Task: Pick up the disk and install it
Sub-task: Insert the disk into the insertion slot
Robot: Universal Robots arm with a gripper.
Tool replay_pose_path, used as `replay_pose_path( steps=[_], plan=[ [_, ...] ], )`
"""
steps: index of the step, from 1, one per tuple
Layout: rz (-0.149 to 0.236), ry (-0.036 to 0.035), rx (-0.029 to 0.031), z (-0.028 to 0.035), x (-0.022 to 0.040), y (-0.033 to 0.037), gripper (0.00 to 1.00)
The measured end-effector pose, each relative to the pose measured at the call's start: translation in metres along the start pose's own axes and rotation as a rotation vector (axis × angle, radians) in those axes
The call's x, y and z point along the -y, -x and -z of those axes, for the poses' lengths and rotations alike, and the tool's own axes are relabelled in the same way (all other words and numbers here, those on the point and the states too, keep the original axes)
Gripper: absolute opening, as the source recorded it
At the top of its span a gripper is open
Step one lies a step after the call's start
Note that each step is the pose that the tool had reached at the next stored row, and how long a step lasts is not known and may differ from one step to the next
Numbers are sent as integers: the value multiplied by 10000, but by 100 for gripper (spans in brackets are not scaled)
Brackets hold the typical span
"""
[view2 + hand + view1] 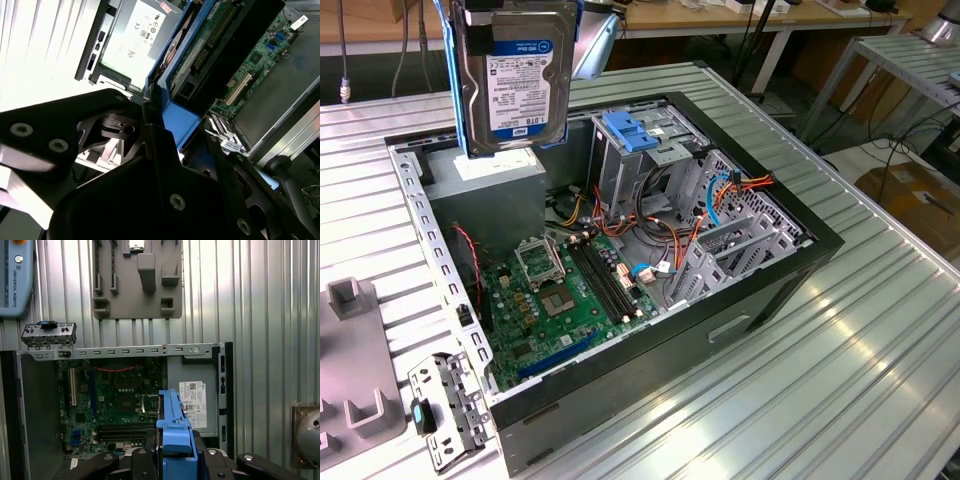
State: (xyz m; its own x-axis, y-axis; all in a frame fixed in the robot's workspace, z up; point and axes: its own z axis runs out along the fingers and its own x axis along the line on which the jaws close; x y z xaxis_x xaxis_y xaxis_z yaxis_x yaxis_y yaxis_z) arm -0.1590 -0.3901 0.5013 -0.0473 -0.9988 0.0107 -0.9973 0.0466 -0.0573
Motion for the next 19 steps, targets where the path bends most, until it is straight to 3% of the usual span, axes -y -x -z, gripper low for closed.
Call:
replay_pose_path(
  steps=[10, 19],
  plan=[
    [0, 0, 1, -1, 2, -46, 37],
    [0, 1, 0, -2, 8, -164, 37]
  ],
)
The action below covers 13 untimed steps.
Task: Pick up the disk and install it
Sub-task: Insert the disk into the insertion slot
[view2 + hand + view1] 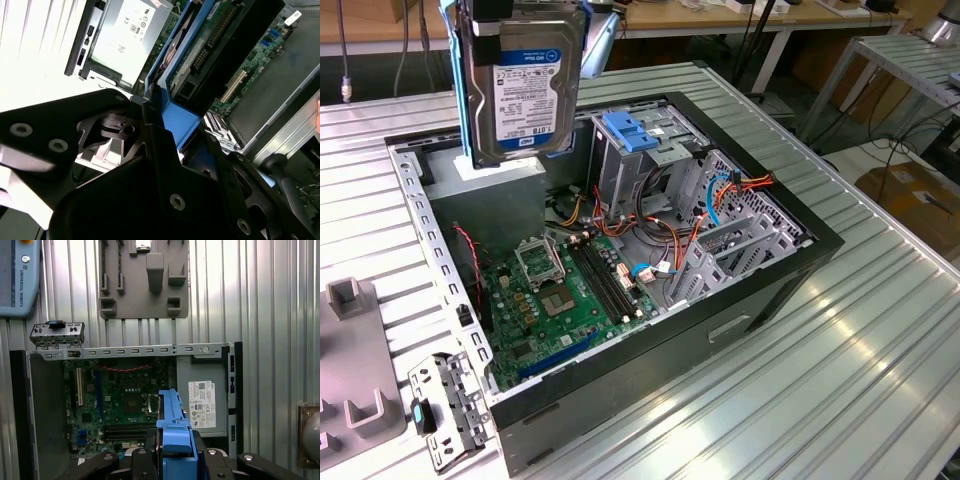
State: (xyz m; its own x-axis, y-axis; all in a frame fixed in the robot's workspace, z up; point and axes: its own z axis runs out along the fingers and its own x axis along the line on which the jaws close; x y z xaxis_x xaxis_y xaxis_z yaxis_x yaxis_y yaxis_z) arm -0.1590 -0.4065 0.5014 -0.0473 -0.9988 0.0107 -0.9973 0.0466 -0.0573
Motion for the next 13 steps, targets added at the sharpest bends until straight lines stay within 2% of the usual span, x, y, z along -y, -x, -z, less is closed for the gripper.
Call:
replay_pose_path(
  steps=[8, 13],
  plan=[
    [0, -1, 1, -2, 4, -96, 37],
    [0, -1, 1, -2, 5, -111, 37]
  ],
)
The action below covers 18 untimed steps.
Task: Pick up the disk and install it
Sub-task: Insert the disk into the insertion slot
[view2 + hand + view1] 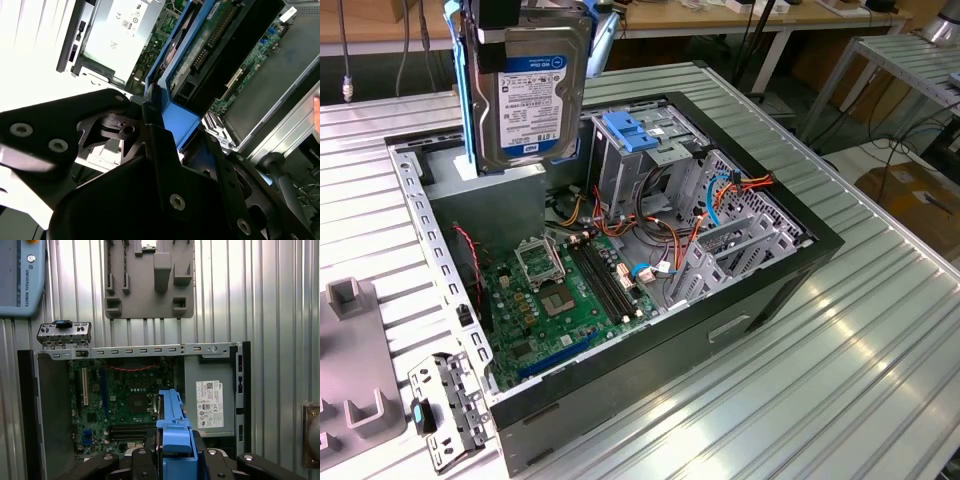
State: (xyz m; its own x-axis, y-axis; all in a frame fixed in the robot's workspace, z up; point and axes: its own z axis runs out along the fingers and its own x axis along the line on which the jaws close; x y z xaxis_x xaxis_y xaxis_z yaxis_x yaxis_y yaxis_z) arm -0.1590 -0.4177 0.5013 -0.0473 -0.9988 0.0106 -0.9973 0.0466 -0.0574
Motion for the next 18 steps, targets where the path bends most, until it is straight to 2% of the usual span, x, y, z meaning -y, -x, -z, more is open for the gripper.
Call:
replay_pose_path(
  steps=[11, 18],
  plan=[
    [0, 0, 0, 0, 2, -42, 37],
    [0, 0, 0, -1, 4, -97, 37]
  ],
)
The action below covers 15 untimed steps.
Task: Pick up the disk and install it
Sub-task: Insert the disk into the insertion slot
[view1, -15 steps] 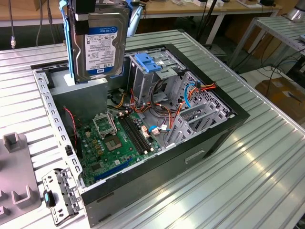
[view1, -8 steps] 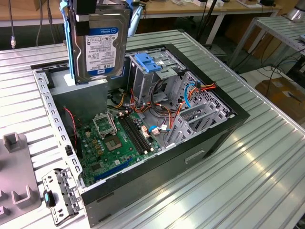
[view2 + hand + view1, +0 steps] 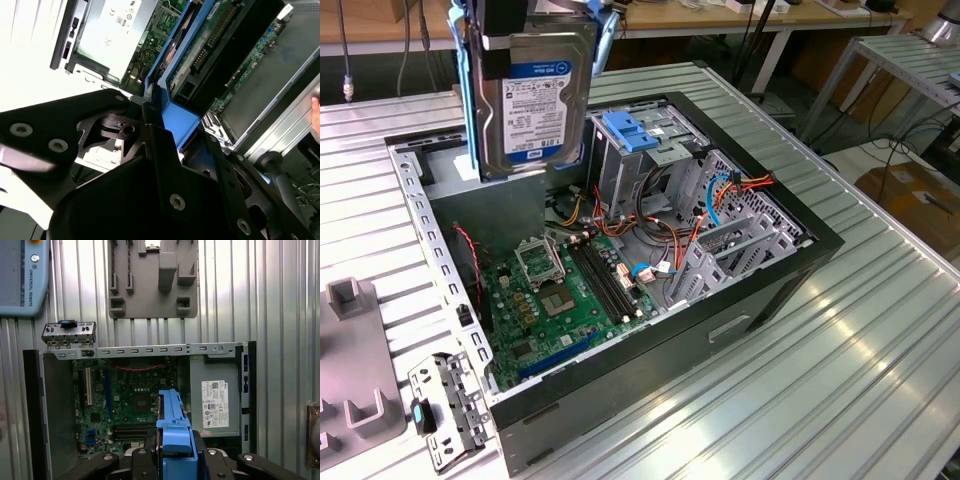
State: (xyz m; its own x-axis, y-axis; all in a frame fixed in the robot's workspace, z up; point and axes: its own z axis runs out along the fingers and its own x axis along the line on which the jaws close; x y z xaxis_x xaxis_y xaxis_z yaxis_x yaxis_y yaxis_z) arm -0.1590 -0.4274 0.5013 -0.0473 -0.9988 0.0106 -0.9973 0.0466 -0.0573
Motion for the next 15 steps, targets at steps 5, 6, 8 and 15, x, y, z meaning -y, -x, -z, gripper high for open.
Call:
replay_pose_path(
  steps=[5, 6, 8, 15],
  plan=[
    [0, -1, 0, -1, 2, -45, 37],
    [1, 0, -1, 0, 3, -56, 37],
    [0, 0, 0, -1, 4, -83, 37],
    [0, -1, 1, -2, 7, -152, 37]
  ],
)
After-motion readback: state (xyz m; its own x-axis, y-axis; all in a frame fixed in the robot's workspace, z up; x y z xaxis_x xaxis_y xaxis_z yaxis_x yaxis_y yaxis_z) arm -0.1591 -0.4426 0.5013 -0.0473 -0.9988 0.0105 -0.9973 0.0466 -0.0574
